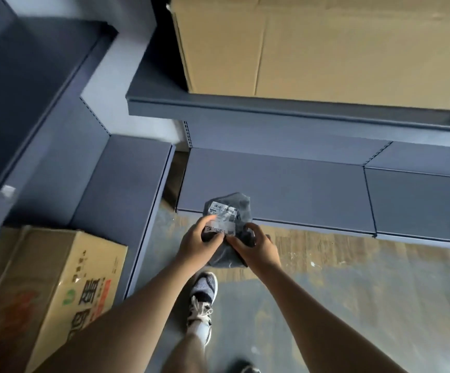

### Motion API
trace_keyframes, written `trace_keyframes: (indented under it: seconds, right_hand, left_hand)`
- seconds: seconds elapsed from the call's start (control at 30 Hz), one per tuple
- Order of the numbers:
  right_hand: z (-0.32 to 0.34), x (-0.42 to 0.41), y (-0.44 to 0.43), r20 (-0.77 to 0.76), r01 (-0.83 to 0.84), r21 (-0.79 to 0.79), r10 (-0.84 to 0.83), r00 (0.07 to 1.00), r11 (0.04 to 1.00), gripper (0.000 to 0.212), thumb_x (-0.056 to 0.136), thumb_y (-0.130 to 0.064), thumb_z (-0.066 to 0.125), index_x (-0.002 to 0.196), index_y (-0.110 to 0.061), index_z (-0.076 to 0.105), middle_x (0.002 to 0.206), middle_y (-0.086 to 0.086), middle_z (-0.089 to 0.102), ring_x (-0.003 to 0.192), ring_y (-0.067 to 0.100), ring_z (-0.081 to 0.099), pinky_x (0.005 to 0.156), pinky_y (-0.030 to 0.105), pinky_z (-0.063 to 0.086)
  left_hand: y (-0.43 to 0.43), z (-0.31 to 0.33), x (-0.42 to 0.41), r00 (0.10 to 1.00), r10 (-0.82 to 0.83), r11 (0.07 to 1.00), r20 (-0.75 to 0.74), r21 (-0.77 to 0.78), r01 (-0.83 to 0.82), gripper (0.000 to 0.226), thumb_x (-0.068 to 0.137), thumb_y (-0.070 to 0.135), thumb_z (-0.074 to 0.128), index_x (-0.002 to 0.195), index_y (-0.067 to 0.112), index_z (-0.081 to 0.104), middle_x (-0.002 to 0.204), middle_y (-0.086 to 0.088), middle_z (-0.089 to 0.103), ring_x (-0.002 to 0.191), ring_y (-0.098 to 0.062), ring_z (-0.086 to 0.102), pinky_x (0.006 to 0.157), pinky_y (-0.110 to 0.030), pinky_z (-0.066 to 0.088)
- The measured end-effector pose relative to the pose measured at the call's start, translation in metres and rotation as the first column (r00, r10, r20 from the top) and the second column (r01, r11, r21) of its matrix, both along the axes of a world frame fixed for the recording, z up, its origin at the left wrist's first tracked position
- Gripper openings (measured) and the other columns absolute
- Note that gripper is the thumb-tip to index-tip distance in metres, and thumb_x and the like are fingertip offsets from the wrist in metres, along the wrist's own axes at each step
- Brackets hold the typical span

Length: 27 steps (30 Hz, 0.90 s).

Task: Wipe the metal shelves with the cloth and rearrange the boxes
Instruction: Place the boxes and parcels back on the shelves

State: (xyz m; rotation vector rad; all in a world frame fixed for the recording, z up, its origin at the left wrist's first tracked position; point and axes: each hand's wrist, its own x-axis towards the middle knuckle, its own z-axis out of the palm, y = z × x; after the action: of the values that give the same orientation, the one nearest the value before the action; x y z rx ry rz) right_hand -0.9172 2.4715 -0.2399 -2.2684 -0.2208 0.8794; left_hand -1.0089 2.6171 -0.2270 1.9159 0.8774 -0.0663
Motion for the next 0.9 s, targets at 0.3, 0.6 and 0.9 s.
trace_keyframes:
  seconds: [0.3, 0.6, 0.9]
  right_hand:
    - [0.209, -0.053, -0.052, 0.151, 0.064, 0.13, -0.084, 0.985, 0.989, 0.07, 0.077, -0.066, 0.075, 0.136, -0.033, 0.057, 0.124, 0.009, 0.064, 0.113, 0.025, 0.064, 0.091, 0.03, 0.049]
    - [0.378, -0.107, -0.058, 0.352, 0.046, 0.303, -0.156, 0.923, 0.952, 0.068, 0.081, -0.06, 0.075, 0.139, -0.032, 0.054, 0.108, 0.0, 0.05, 0.115, 0.025, 0.06, 0.093, 0.028, 0.046]
    - [0.587, -0.133, -0.042, 0.603, -0.122, 0.486, -0.231, 0.763, 0.865, 0.059, 0.081, -0.057, 0.076, 0.131, -0.032, 0.06, 0.104, -0.002, 0.056, 0.113, 0.023, 0.06, 0.086, 0.024, 0.044]
  left_hand:
    - [-0.046, 0.213, -0.052, 0.986, -0.005, 0.999, 0.166, 0.049, -0.003, 0.039, 0.09, 0.037, 0.069, 0.128, 0.035, 0.058, 0.132, 0.015, 0.058, 0.119, -0.005, 0.053, 0.095, -0.021, 0.039]
    - [-0.047, 0.367, -0.098, 0.92, -0.052, 0.994, 0.389, 0.106, 0.012, 0.039, 0.092, 0.031, 0.069, 0.129, 0.036, 0.057, 0.131, 0.013, 0.059, 0.119, -0.007, 0.054, 0.085, -0.006, 0.037]
    - [-0.028, 0.573, -0.124, 0.716, -0.145, 0.962, 0.683, 0.265, -0.058, 0.036, 0.084, 0.042, 0.068, 0.119, 0.041, 0.059, 0.128, 0.017, 0.06, 0.119, -0.004, 0.055, 0.094, -0.009, 0.039]
